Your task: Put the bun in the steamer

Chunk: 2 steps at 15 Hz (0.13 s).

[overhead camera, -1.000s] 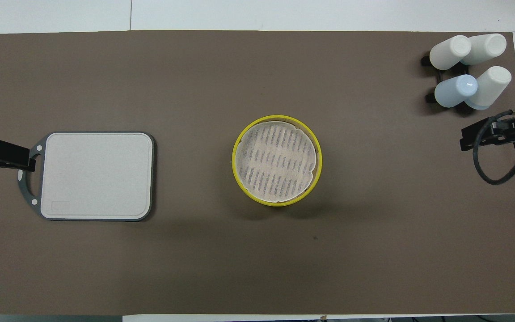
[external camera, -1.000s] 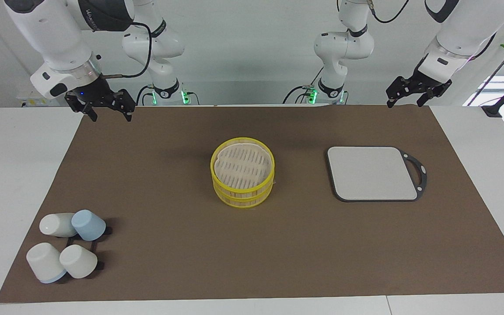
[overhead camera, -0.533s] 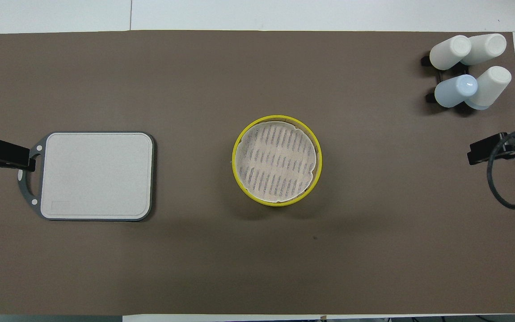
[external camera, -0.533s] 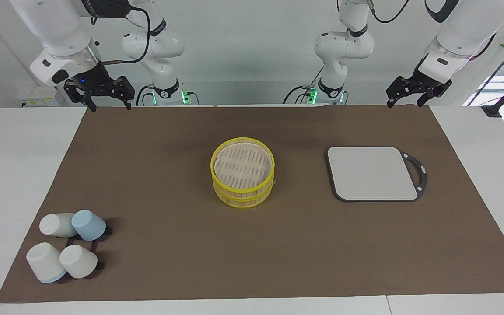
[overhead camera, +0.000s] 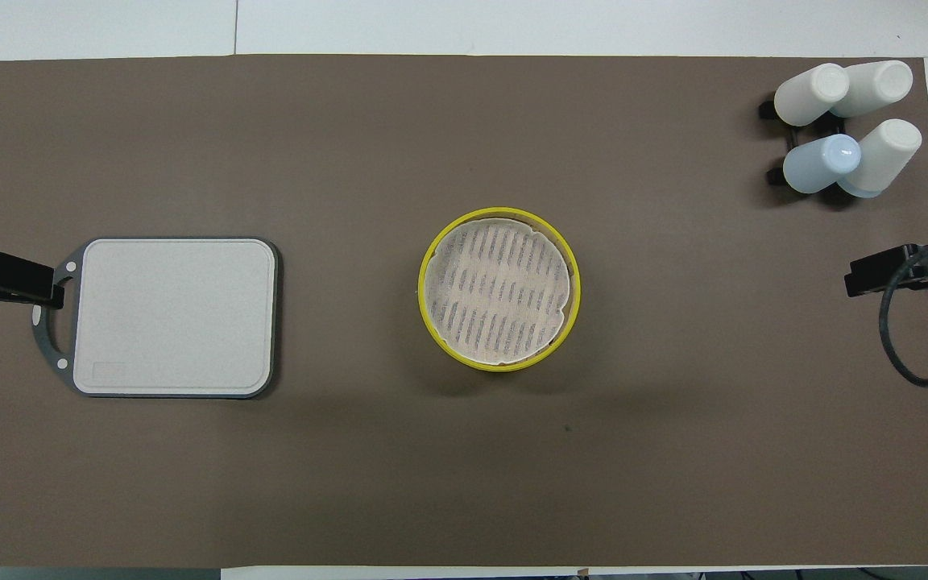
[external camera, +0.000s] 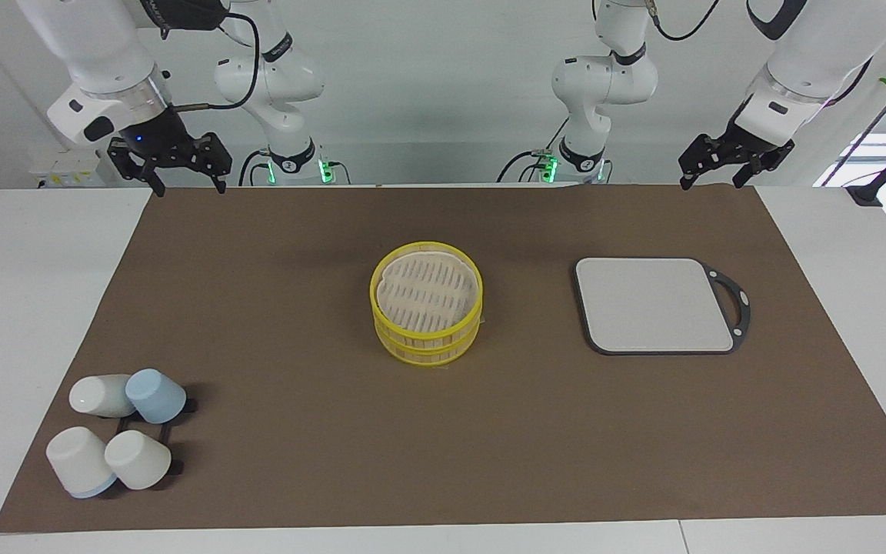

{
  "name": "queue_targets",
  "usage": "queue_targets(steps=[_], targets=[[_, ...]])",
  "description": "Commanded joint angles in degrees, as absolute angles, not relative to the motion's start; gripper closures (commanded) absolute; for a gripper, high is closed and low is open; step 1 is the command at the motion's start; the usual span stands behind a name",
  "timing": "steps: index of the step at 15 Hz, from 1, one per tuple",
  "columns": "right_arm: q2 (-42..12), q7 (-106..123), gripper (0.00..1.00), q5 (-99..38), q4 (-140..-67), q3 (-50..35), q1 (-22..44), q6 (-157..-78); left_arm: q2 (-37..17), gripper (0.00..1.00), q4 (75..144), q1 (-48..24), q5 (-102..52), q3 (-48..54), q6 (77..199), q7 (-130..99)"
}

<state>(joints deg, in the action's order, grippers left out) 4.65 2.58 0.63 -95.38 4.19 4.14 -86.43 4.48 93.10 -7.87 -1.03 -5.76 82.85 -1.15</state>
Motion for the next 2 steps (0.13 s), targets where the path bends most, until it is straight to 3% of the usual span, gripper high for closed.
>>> queue_targets(steps=[1, 2], targets=[[6.15, 3.87, 0.00, 0.44, -97.29, 4.22, 3.69, -87.54, 5.36, 0.00, 93.87, -7.38, -1.84, -5.71, 83.67, -0.35], [6.24, 3.87, 0.00, 0.44, -97.29, 4.22, 3.69, -87.45, 5.36, 0.00, 93.87, -7.38, -1.85, -5.71, 83.67, -0.35]])
